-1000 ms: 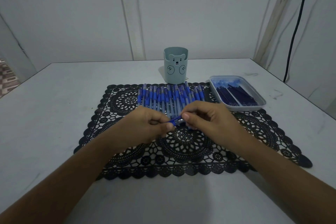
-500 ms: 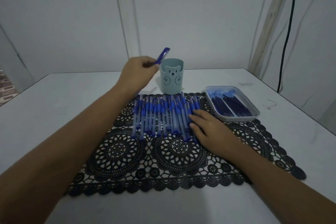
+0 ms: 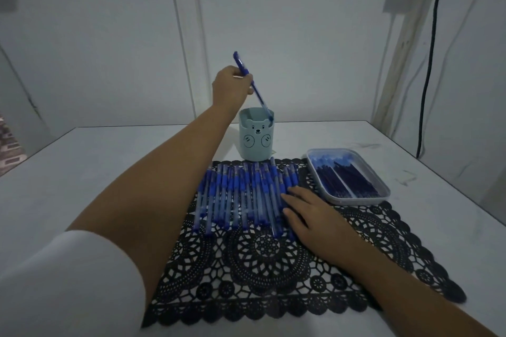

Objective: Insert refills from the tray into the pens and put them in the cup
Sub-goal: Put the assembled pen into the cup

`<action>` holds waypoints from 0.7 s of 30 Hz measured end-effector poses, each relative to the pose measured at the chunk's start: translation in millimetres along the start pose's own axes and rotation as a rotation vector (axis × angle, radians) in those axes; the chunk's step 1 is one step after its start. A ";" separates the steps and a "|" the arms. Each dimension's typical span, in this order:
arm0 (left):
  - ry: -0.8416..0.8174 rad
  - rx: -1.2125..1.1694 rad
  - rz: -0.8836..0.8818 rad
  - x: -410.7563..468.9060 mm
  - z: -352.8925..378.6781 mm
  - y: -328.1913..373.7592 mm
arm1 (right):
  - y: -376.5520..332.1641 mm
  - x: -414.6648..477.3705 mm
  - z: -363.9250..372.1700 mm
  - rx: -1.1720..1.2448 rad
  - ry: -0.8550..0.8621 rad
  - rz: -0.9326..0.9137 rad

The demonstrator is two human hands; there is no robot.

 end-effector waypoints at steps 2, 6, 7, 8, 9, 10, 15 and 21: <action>0.038 -0.116 -0.020 5.5 -8.7 4.4 | -0.6 0.2 -0.2 0.005 -0.002 -0.007; 0.013 0.040 -0.015 12.9 -17.2 1.2 | -0.2 0.7 0.3 0.012 0.001 -0.008; -0.022 0.128 -0.010 12.0 -15.9 -3.4 | -0.3 0.8 0.4 0.014 -0.001 -0.006; -0.056 0.228 0.002 10.2 -13.9 -8.0 | -0.4 0.9 0.6 0.013 -0.004 -0.005; -0.086 0.331 0.021 7.6 -11.2 -12.6 | -0.5 1.0 0.8 0.011 -0.006 -0.005; -0.118 0.420 0.029 3.9 -8.3 -16.3 | -0.4 1.0 0.8 0.010 -0.008 -0.002; -0.285 0.647 0.020 -9.2 -2.5 -26.3 | 0.3 0.2 1.2 0.013 -0.013 0.006; -0.186 0.526 0.086 -28.2 -35.5 -29.5 | 1.9 0.2 2.5 0.019 -0.013 0.013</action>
Point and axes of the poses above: each hand's wrist, its own x-axis towards the middle knuckle, its own z-axis out of the palm, y = z × x, the point moved 4 cm from there along x, towards the middle knuckle, and after that the axes turned 7 degrees about -z, right-handed, at the moved point
